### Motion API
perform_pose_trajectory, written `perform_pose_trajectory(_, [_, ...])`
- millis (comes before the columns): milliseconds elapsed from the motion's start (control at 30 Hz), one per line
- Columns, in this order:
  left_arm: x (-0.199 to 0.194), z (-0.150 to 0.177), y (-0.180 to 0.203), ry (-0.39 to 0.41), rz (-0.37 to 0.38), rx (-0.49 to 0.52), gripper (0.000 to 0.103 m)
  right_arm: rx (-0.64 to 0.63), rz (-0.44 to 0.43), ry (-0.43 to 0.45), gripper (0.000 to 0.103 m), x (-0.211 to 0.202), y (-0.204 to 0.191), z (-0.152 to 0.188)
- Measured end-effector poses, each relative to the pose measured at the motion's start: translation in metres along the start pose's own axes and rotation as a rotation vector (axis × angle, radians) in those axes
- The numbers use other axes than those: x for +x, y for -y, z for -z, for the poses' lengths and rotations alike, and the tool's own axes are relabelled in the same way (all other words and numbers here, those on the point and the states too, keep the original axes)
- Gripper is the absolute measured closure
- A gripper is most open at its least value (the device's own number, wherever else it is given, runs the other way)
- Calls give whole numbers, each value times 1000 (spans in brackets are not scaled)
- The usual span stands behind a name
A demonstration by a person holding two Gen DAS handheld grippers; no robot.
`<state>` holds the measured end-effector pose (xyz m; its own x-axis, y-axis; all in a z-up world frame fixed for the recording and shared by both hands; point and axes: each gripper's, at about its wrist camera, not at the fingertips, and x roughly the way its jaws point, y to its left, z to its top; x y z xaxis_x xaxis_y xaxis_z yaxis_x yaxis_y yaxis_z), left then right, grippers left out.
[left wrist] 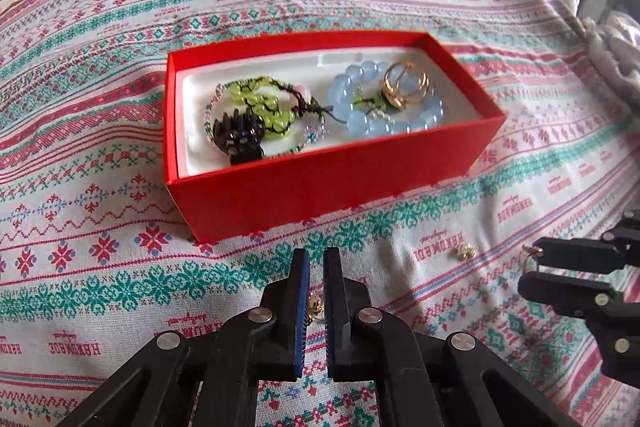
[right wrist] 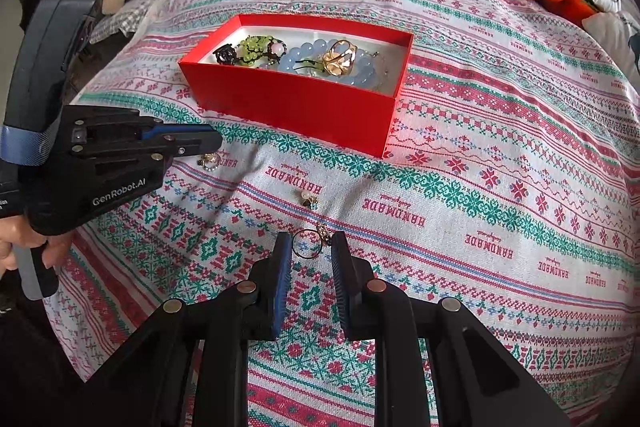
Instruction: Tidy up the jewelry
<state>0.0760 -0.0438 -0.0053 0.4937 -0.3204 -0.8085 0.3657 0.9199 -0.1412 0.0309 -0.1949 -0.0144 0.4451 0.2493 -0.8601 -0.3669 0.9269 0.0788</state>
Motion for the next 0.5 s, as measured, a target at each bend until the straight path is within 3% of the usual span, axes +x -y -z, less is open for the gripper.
perform_pose_trajectory(233, [-17,-6,-3,28,42,-25,101,15,-4,30,82,-10,2,-7])
perform_pose_trajectory(267, [-13,-5,-2,5,36,-13,93,15,-6,30,82,-11,2,-7])
perform_pose_trajectory(300, [-7,-3,0,-22,29,0,75,14,-7,29,82,-11,1,-6])
perform_pose_trajectory(367, [5,3,4,-61,0,26,55,11,-7,22,82,-9,0,-5])
perform_pose_trajectory(500, [23,14,16,-115,-38,117,54,5,-9,12,82,-6,-2,-2])
